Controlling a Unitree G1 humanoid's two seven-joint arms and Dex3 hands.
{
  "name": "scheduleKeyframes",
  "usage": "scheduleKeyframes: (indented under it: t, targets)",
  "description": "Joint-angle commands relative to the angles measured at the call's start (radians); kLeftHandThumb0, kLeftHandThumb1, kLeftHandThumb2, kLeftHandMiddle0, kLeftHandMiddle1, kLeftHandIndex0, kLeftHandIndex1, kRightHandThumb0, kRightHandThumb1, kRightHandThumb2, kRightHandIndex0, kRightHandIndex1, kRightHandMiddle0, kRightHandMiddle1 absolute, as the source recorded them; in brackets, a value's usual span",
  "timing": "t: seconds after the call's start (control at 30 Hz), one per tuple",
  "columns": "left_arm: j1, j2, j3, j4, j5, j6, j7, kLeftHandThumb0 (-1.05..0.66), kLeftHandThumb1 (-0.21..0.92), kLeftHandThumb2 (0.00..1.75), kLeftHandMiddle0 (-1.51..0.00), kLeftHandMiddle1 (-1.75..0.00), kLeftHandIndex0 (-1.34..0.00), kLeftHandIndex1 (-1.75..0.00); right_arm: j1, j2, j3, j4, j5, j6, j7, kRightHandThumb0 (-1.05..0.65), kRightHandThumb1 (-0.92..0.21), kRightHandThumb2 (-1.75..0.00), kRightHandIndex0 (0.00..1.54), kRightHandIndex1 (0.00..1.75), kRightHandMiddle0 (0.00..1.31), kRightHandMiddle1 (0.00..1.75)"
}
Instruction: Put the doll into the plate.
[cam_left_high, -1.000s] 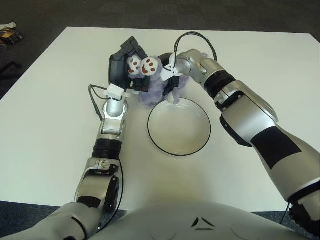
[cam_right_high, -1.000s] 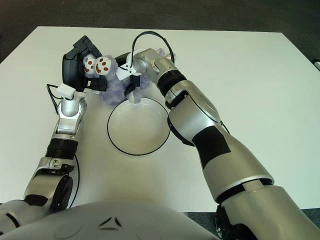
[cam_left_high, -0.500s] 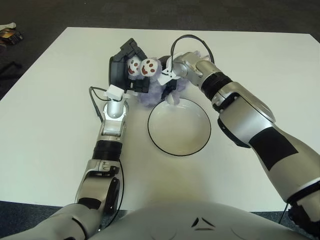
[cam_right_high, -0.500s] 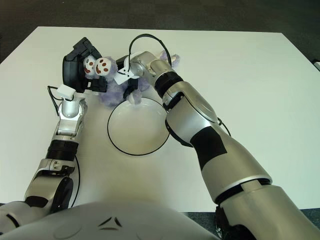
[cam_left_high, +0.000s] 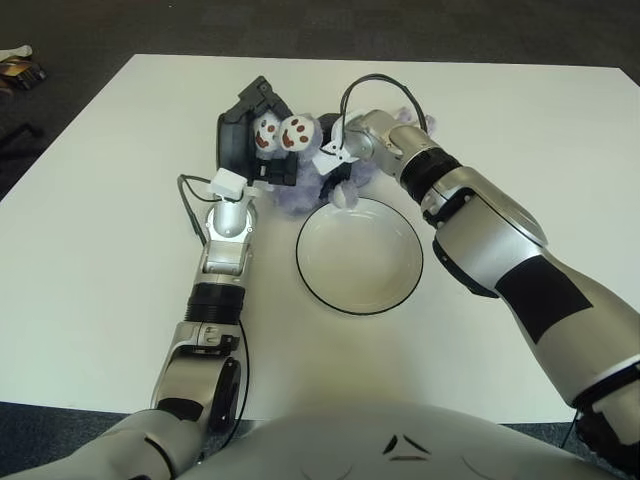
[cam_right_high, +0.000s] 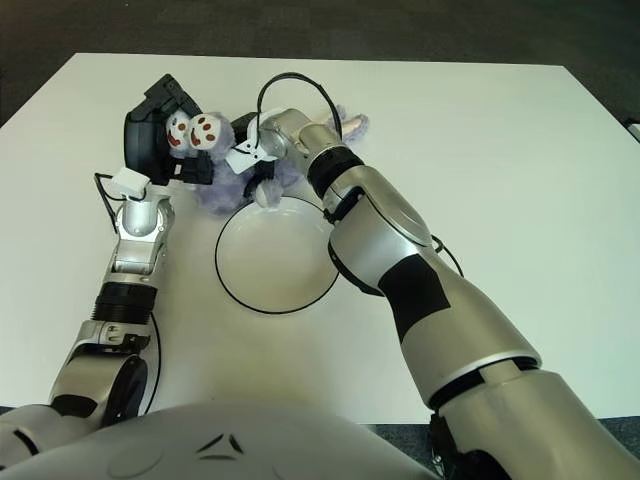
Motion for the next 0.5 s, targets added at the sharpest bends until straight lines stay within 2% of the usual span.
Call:
scheduleKeyframes:
  t: [0.0,0.13,0.17,0.27,0.47]
  targets:
    - [-0.013,-0.005,0.003,-0.023,-0.008,-0.019,0.007,0.55,0.12,1.55,-0.77,-1.75,-1.02,-1.75,0.059,0.011,0.027,0.027,-0.037,0.020,-0.021,0.46,-0.22,-1.18,0.87,1.41,0.08,1.53]
    - [-0.015,-0.005,0.006,-0.019,0.006,-0.028,0.018,0.56,0.11,1.57,-0.78,-1.75,-1.03,-1.75,0.059,0.016,0.026,0.037,-0.036,0.040,-0.044,0.49,-0.24,-1.17,0.85,1.41,0.24,1.69]
    - [-0.014,-0.005,0.007,-0.021,0.008,-0.026,0.019,0.56,0.11,1.57,-0.78,-1.75,-1.03,-1.75,0.063,0.018,0.016,0.040,-0.025,0.051,-0.047,0.31,-0.22,-1.22,0.87,1.35,0.34,1.71]
    - [-0.013,-0.005,0.007,-0.024,0.011,-0.022,0.019,0.56,0.11,1.57,-0.78,-1.75,-1.03,-1.75,0.070,0.023,-0.008,0.044,-0.001,0.070,-0.050,0.10,-0.14,-1.33,0.93,1.25,0.53,1.73]
    - [-0.014,-0.004,0.009,-0.021,0.026,-0.028,0.036,0.56,0.11,1.57,-0.78,-1.75,-1.03,-1.75,0.092,0.027,-0.091,0.050,0.069,0.107,-0.039,0.01,0.01,-1.56,0.98,1.37,0.66,1.75]
